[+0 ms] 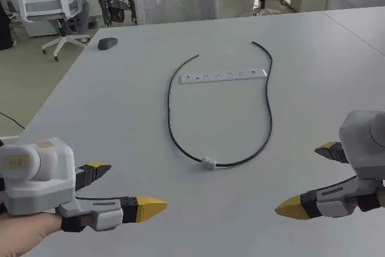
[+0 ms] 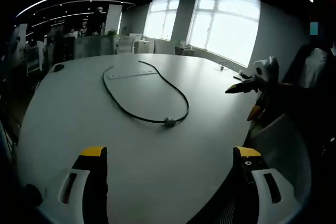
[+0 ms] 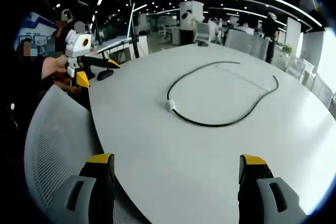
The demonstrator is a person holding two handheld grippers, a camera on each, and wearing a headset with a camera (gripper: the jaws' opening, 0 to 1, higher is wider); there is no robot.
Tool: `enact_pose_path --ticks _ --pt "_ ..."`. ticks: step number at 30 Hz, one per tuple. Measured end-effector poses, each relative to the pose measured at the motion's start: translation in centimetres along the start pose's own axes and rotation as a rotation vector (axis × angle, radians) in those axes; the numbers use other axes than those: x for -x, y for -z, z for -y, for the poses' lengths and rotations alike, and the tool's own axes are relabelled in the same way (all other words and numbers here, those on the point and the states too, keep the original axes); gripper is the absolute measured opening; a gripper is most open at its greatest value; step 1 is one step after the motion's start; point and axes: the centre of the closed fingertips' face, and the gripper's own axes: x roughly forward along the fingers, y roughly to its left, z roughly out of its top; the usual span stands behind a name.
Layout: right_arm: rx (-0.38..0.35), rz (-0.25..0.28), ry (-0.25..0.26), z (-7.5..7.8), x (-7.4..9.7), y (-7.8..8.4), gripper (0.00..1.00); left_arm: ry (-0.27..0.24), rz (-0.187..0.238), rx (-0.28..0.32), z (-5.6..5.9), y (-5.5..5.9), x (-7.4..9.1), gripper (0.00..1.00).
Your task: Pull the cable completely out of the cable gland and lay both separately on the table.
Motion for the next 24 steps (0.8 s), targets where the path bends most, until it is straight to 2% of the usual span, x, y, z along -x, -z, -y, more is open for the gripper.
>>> enact_pose_path --ticks 7,24 --pt "0.008 -0.008 -0.001 -0.15 0.01 0.18 1.00 0.010 0.018 -0.012 0.22 -0.35 -0.01 1.00" --pt "0.007 0.005 0.010 -0.11 0.53 0.18 1.00 0.017 -0.002 -0.006 0.64 -0.02 -0.01 1.00"
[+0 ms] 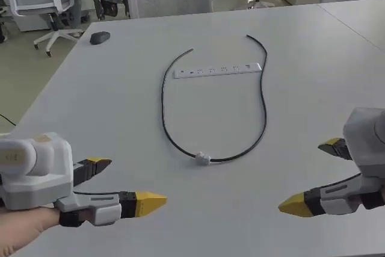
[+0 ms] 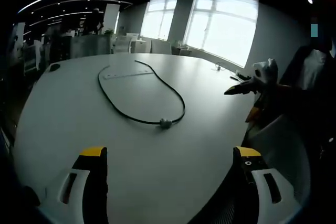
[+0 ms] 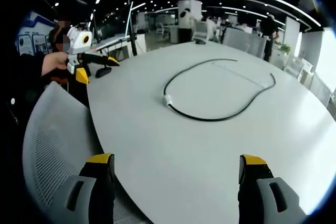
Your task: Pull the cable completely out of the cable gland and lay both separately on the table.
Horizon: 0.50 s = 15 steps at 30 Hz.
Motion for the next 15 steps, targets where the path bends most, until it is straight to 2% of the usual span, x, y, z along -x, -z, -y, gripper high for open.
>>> enact_pose_path --ticks 15 --pt "-0.012 0.008 0.009 0.22 0.42 -0.08 1.00 -0.003 -0.005 -0.003 -0.01 -0.08 0.18 1.00"
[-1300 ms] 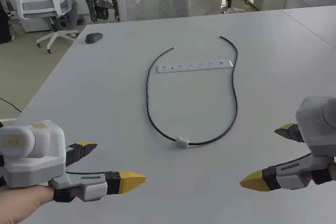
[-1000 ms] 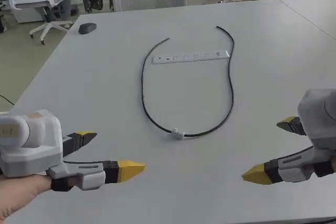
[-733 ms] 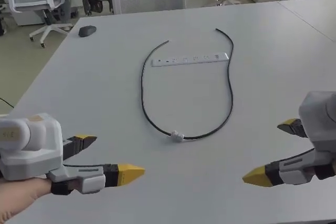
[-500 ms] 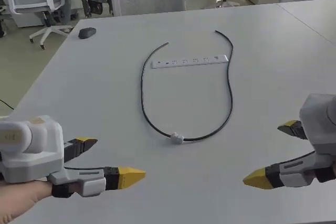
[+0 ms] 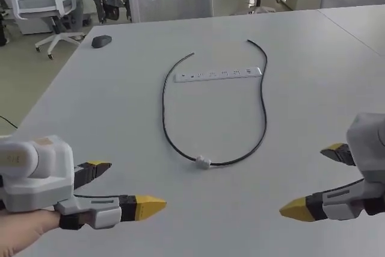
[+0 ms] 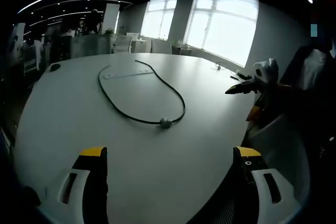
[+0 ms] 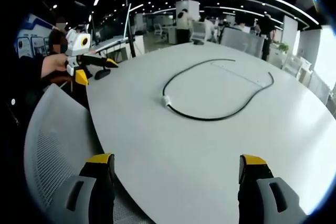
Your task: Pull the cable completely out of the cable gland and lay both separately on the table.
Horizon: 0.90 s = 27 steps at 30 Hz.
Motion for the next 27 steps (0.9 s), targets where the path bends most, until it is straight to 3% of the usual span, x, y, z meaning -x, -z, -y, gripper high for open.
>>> enact_pose_path --ticks 22,27 --pt "-0.007 -0.005 0.004 0.7 0.1 0.0 1.00 0.000 0.001 0.002 -0.4 -0.3 -0.4 1.00" --pt "-0.028 0.046 -0.011 1.0 -0.6 -1.7 1.00 0.000 0.019 0.002 -0.7 -0.6 -0.9 1.00"
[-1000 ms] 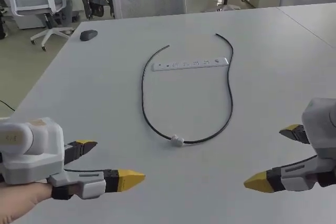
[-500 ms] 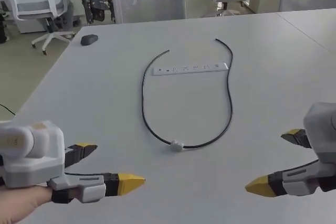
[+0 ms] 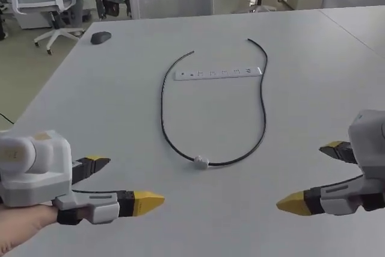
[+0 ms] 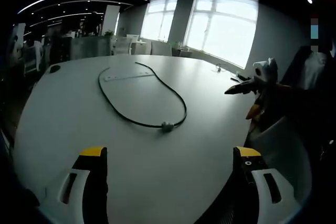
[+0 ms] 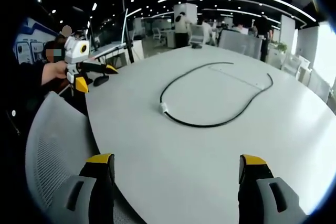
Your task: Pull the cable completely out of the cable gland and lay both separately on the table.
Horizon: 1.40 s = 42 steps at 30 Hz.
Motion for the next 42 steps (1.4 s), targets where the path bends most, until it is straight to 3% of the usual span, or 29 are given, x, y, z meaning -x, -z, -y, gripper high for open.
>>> enact_pose_path --ticks 5,13,16,20,24,29,35,42 --pt "-0.010 0.031 -0.030 -0.2 -1.8 -1.9 0.99 0.005 0.010 0.006 -0.2 -0.3 -0.6 1.00" --pt "0.050 0.041 -0.088 -1.5 -4.9 -4.0 0.92 0.011 0.031 -0.005 -0.3 -1.0 -0.9 0.99" --pt "0.081 0.036 -0.113 -2.1 -6.0 -4.6 0.87 0.011 0.030 -0.009 -0.5 -0.9 -0.9 0.97" --pt "0.123 0.027 -0.142 -2.7 -7.0 -5.2 0.75 0.015 0.019 -0.056 -0.5 -0.7 -0.7 0.81" --pt "0.180 0.025 -0.171 -3.4 -8.3 -5.9 0.61 0.012 0.021 -0.050 -0.7 -0.6 -0.8 0.84" --pt "0.224 0.023 -0.192 -4.1 -10.4 -6.3 0.42 0.018 0.023 -0.052 -0.8 -0.6 -1.2 0.81" --pt "0.215 0.018 -0.213 -4.5 -12.3 -6.2 0.33 0.025 0.022 -0.044 -0.7 -0.4 -1.6 0.78" --pt "0.180 0.017 -0.217 -4.0 -14.0 -5.8 0.26 0.019 0.029 -0.042 -0.9 -0.3 -1.6 0.78"
